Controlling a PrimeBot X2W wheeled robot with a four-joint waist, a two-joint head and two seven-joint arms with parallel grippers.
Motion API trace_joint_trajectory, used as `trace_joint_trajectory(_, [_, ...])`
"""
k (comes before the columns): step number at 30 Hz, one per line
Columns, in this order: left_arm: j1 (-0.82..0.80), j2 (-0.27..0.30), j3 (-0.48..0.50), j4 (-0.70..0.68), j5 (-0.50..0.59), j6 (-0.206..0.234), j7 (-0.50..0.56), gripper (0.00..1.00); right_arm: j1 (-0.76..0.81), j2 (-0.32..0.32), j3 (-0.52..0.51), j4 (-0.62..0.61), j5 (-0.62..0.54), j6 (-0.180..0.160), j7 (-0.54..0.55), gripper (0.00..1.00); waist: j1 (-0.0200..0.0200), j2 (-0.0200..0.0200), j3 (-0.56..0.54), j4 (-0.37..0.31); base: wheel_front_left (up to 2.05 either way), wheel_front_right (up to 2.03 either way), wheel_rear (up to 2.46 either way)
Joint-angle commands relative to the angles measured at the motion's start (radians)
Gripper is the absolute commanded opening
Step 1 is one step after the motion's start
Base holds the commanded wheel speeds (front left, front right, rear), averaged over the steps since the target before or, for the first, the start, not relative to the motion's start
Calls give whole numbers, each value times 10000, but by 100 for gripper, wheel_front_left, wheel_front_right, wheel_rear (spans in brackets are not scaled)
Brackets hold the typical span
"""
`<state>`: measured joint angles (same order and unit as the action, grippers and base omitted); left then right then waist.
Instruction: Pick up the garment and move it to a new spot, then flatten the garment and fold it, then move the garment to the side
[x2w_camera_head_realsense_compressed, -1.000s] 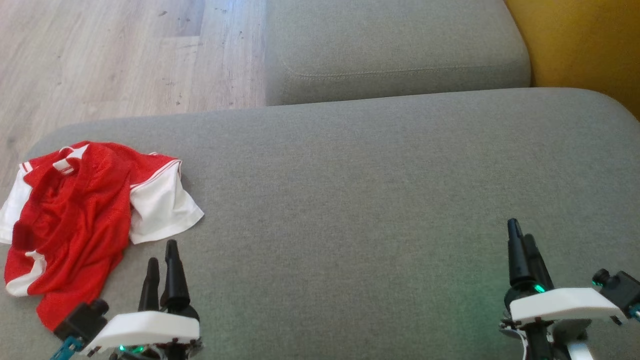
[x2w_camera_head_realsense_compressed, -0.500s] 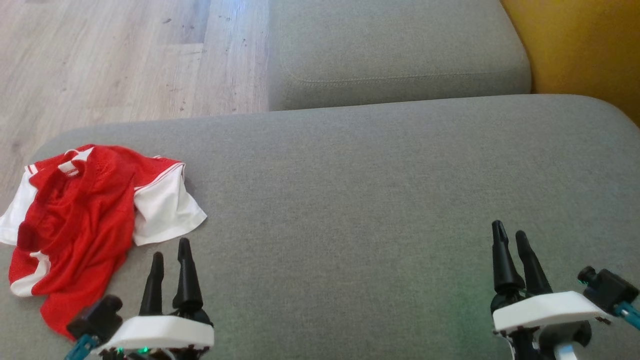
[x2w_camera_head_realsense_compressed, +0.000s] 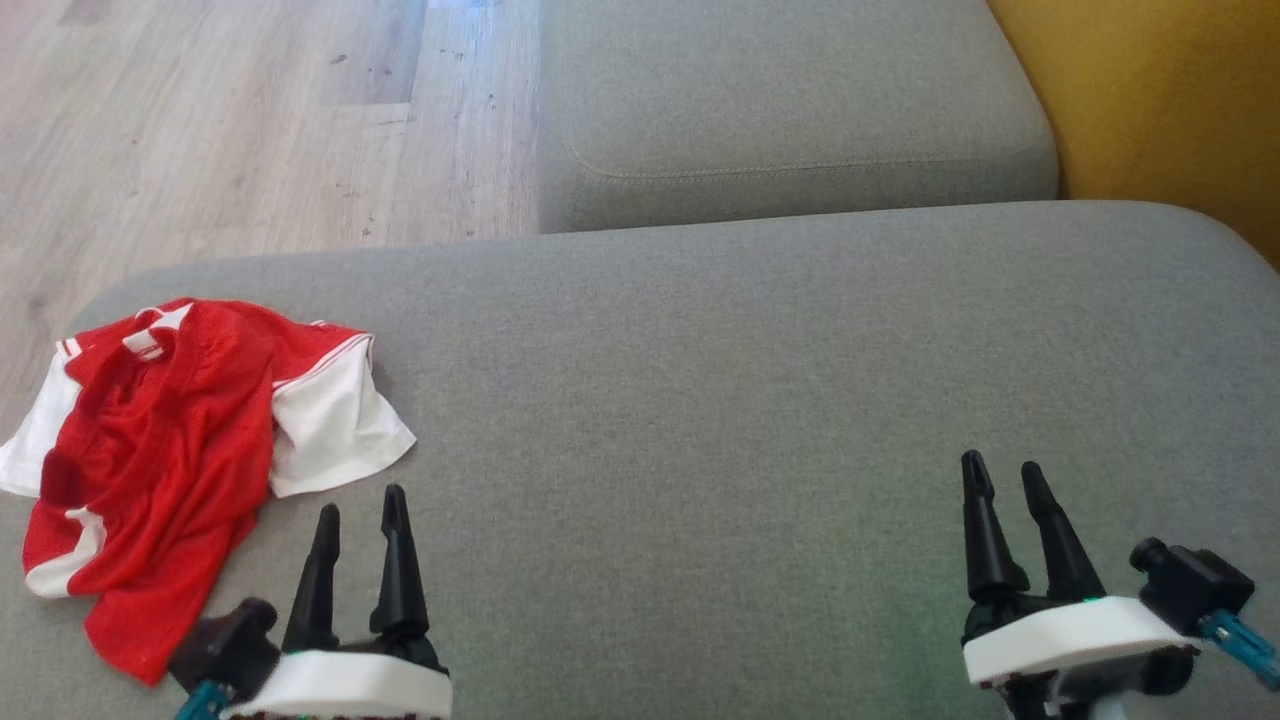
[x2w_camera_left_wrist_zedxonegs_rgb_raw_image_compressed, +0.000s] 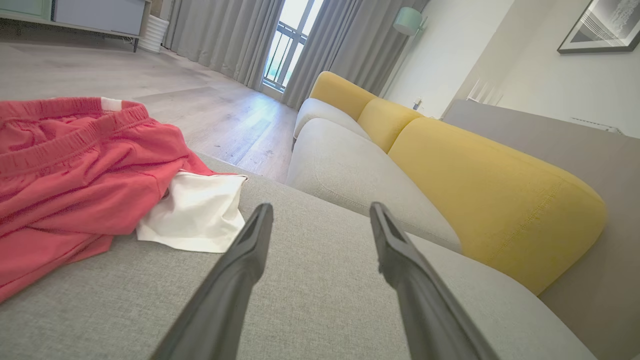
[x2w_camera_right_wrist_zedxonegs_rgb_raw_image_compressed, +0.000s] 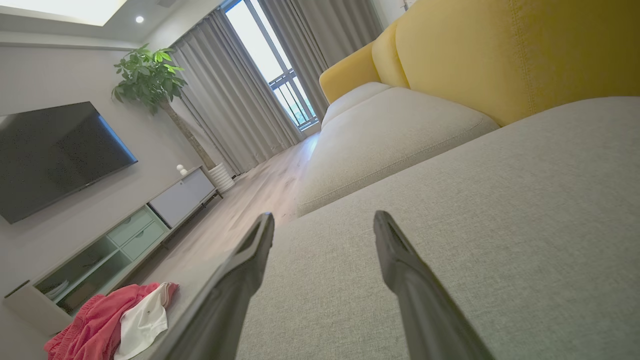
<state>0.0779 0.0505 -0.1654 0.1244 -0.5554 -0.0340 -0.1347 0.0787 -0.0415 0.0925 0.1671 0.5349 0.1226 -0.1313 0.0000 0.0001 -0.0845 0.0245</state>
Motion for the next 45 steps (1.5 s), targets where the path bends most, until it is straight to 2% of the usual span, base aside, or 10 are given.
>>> trace_joint_trajectory(1, [-327,91,114,-371,315,44,-128,100,-267,-68,264,-408,-270,56,-157,100,0,-1,-16,1,0,0,0])
trace_joint_trajectory(41, [316,46,209,-715,5021,17,-1271,100,324,-87,370,-365,-4725,81,-1305,100,0,-1,-599,124,0,0,0])
trace_joint_trajectory(45, [316,35,227,-613,5029,6,-1271,100,320,-87,353,-315,-4722,81,-1305,100,0,-1,-596,141,0,0,0])
